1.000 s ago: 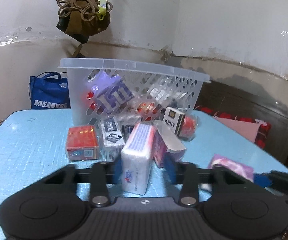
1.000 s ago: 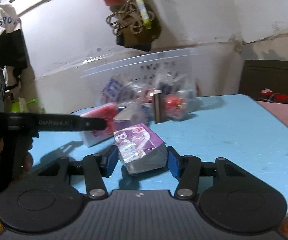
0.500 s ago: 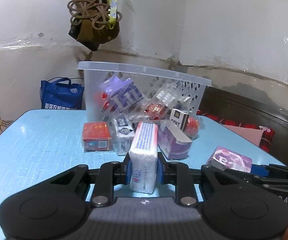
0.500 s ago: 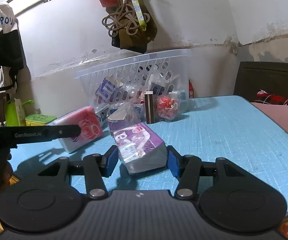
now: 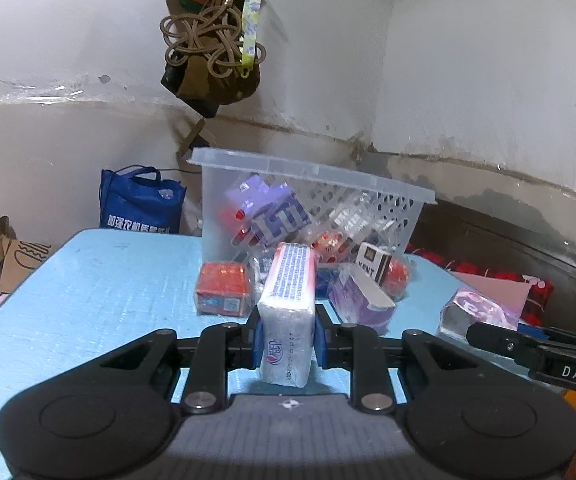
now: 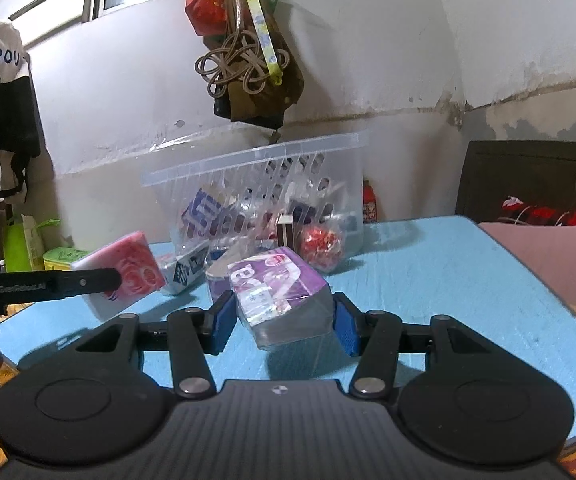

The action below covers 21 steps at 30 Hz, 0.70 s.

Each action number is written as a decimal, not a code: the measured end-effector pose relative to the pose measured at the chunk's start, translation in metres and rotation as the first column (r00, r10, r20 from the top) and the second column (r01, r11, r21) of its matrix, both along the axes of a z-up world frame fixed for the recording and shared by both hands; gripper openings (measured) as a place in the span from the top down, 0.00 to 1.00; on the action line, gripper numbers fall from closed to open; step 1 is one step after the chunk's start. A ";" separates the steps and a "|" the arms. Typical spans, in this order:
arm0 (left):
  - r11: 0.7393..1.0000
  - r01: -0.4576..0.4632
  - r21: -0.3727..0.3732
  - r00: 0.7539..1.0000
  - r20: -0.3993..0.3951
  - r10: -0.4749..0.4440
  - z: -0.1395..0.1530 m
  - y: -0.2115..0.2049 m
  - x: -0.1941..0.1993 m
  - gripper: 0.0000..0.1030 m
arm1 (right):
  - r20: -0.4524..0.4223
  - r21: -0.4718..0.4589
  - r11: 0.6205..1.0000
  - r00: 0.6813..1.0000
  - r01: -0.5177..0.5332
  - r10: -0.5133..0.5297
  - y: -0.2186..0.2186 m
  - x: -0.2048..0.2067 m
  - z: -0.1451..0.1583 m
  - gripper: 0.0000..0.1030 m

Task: Organize objects
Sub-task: 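Grasp the white tissue pack with the left tool while the right tool grasps a purple-white packet, then lift both packets over the clear basket and open both tools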

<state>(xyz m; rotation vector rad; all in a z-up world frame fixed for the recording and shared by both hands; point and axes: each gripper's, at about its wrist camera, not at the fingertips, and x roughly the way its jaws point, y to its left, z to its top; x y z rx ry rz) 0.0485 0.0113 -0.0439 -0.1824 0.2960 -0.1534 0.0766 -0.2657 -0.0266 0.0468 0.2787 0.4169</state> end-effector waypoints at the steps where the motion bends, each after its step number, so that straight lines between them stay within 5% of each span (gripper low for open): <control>1: 1.000 -0.003 0.000 1.000 0.009 0.003 0.002 0.001 -0.002 0.73 | 0.005 0.004 1.000 1.000 0.003 -0.003 -0.001 0.000 0.002 0.47; 15: 1.000 0.004 -0.016 0.997 0.081 -0.003 0.036 0.013 -0.009 0.73 | 0.087 0.027 1.000 0.996 -0.004 0.002 -0.006 0.003 0.043 0.47; 21: 0.999 0.042 -0.010 0.988 0.152 -0.040 0.089 0.018 0.029 0.73 | 0.156 0.033 0.998 0.987 -0.048 0.042 0.003 0.035 0.096 0.47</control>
